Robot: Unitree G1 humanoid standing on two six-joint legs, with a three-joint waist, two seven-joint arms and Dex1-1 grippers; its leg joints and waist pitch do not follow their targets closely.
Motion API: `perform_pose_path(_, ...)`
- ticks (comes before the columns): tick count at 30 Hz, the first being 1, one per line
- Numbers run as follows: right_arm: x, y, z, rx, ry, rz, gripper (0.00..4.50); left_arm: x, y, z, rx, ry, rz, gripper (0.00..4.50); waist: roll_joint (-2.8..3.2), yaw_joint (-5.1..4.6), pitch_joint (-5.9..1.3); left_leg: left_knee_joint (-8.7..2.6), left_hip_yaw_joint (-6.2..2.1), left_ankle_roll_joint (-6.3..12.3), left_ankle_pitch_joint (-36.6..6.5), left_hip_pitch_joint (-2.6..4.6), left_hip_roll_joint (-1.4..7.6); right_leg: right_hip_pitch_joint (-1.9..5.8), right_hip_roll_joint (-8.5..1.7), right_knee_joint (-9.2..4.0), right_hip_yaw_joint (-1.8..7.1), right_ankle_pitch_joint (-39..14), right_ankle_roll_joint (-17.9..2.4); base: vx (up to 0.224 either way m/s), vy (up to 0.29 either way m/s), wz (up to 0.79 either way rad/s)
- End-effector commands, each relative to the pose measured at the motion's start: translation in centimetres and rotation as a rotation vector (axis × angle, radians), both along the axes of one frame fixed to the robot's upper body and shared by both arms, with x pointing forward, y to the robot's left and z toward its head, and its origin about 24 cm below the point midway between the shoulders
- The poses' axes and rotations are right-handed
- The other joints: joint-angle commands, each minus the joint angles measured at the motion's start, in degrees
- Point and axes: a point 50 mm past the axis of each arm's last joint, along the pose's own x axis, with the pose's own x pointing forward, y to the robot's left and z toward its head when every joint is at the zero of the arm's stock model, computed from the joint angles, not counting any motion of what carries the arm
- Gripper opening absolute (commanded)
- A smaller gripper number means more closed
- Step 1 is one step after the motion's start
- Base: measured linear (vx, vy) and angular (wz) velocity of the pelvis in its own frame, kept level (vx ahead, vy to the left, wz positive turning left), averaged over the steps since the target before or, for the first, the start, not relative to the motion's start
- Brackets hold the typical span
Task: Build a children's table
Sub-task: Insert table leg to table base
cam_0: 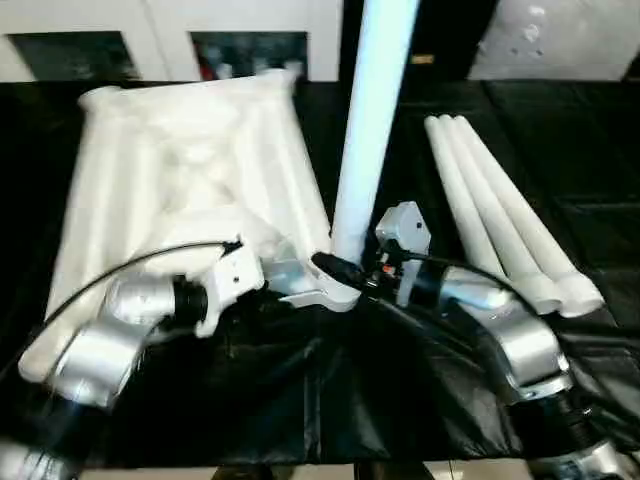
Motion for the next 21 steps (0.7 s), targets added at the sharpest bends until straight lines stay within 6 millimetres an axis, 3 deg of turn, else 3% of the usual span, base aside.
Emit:
perform_pose_path(1,0.2,-2.2,-5.2,-0.134,0.207,-0.195,1.9,-0.9,-0.3,-0.6,-0.009,0.03,0.089,0.0,0.28,0.51,-1.22,-4.87,-2.34,1.88,-14.1,-0.22,5.06,1.54,-5.3,-4.64,3.24,-16.0,-12.5,0.0,0.0,0.0)
perform_pose_path(3,0.7,-2.3,-5.2,-0.122,0.206,-0.247,1.9,-1.4,-1.4,-0.6,-0.027,0.031,0.099,0.0,0.07,0.53,-1.4,-4.66,-2.06,2.26,-13.6,-0.05,4.98,1.56,-5.23,-4.73,3.26,-15.9,-12.8,0.0,0.0,0.0)
perform_pose_path(4,1.1,-2.3,-5.1,-0.111,0.207,-0.283,1.9,-1.8,-2.3,-0.5,-0.046,0.031,0.099,0.0,0.15,0.65,-1.25,-4.63,-2.01,2.78,-12.9,-0.12,4.89,1.58,-5.16,-4.89,3.23,-16.0,-12.8,0.0,0.0,0.0)
perform_pose_path(5,1.6,-2.1,-5.1,-0.1,0.204,-0.324,1.9,-2.5,-4.3,-0.3,-0.083,0.037,0.09,0.0,-0.26,0.64,-1.56,-4.47,-1.93,3.03,-12.0,-0.09,4.89,1.79,-5.21,-4.8,3.21,-15.6,-13.1,0.0,0.0,0.0)
perform_pose_path(6,1.6,-1.9,-5.1,-0.098,0.201,-0.325,1.9,-2.6,-4.8,-0.2,-0.092,0.034,0.09,0.0,0.04,0.77,-1.55,-4.41,-1.97,3.19,-10.7,-0.24,4.9,1.94,-5.28,-4.63,3.16,-14.4,-13.5,0.0,0.0,0.0)
perform_pose_path(7,1.7,-1.7,-5.0,-0.09,0.198,-0.321,1.9,-2.6,-5.3,-0.3,-0.097,0.033,0.097,0.0,0.02,0.86,-1.57,-4.35,-1.86,3.4,-10.4,-0.09,4.86,1.85,-5.15,-4.71,3.14,-13.9,-13.5,0.0,0.0,0.0)
perform_pose_path(8,1.7,-1.5,-5.0,-0.085,0.196,-0.319,1.9,-2.5,-5.5,-0.3,-0.097,0.033,0.108,0.0,-0.42,1.01,-1.72,-4.25,-1.8,3.89,-9.6,-0.06,4.94,1.95,-5.18,-4.54,3.17,-13.0,-13.8,0.0,0.0,0.0)
perform_pose_path(9,1.6,-1.3,-5.0,-0.082,0.196,-0.314,1.9,-2.4,-5.6,-0.4,-0.091,0.028,0.12,0.0,-0.32,1.25,-1.84,-4.15,-1.69,4.09,-8.9,0.11,4.89,1.93,-5.08,-4.61,3.14,-12.3,-13.8,0.0,0.0,0.0)
perform_pose_path(11,1.4,-1.0,-5.1,-0.081,0.2,-0.296,1.9,-1.9,-5.4,-0.6,-0.071,0.011,0.147,0.0,-0.45,2.03,-2.63,-3.48,-1.36,5.72,-3.6,0.4,4.72,2.3,-4.71,-3.71,2.94,-3.7,-14.8,0.0,0.0,0.0)
perform_pose_path(15,0.8,-0.4,-5.7,-0.095,0.211,-0.249,1.9,-1.4,-4.9,-0.7,-0.037,0.0,0.172,0.0,-0.34,2.59,-3.01,-2.83,-1.35,8.26,3.0,0.27,4.58,2.8,-4.56,-2.35,2.63,8.7,-16.5,0.013,0.001,0.01)
perform_pose_path(17,0.8,-0.3,-5.8,-0.093,0.21,-0.249,1.9,-1.2,-4.6,-0.7,-0.021,-0.007,0.191,0.0,-0.3,2.59,-3.15,-2.75,-1.34,8.66,2.1,0.27,4.56,2.94,-4.72,-2.4,2.54,8.3,-16.9,0.0,0.0,0.0)
perform_pose_path(21,0.7,-0.6,-5.2,-0.058,0.182,-0.246,1.9,-0.7,-3.9,-0.8,-0.003,-0.022,0.207,0.0,-0.24,2.79,-2.96,-3.12,-1.4,7.03,-3.2,0.4,4.7,2.89,-4.9,-3.21,2.58,-1.5,-16.2,0.0,0.0,0.0)
